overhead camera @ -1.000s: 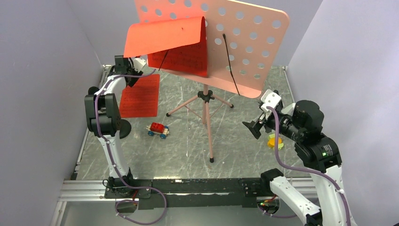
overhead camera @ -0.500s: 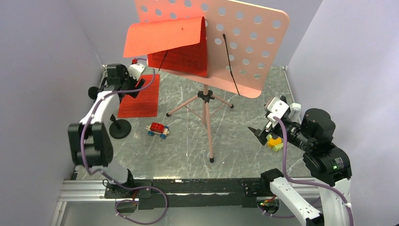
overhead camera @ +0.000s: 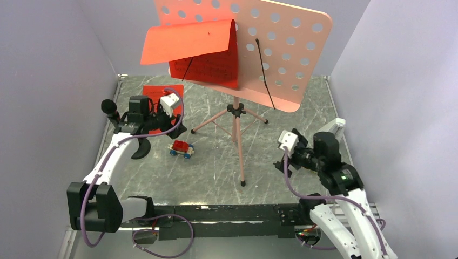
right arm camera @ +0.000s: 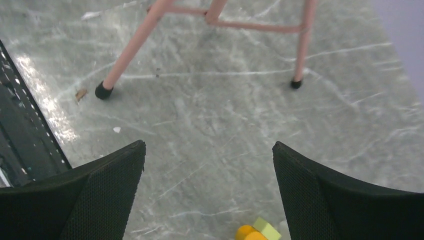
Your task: Pack up the instrument practice props
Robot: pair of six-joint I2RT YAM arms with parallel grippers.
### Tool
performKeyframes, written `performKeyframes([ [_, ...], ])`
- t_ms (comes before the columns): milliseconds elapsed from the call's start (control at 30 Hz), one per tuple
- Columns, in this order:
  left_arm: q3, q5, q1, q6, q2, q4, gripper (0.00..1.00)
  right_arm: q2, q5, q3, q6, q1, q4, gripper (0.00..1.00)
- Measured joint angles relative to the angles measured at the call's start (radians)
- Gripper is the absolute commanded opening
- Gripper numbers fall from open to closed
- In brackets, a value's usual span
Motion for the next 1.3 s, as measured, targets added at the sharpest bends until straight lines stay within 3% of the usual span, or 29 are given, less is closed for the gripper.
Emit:
performKeyframes([
  [167,-0.052,0.04,-0.006,-0.09,0.0,-0.004,0.79,0.093,-0.03,-0.161,-0.031,0.026,0.139,0.98],
  [300,-0.062,0.044,-0.006,-0.136,-0.009,-0.002,0.79,0.212,-0.031,-0.205,-0.001,0.139,0.298,0.99],
  [533,-0.063,0.034,-0.031,-0.186,-0.036,-0.018,0.8,0.456,-0.022,-0.173,0.267,0.279,0.57,1.0],
  [733,-0.059,0.033,-0.06,-0.23,-0.06,-0.056,0.81,0.632,0.067,-0.108,0.536,0.288,0.766,0.99],
  [900,-0.041,0.033,-0.066,-0.251,-0.069,-0.08,0.81,0.729,0.18,-0.043,0.683,0.288,0.829,0.97],
  [1300,-0.037,0.037,-0.066,-0.254,-0.083,-0.093,0.8,0.813,0.19,-0.002,0.734,0.102,0.869,0.97],
])
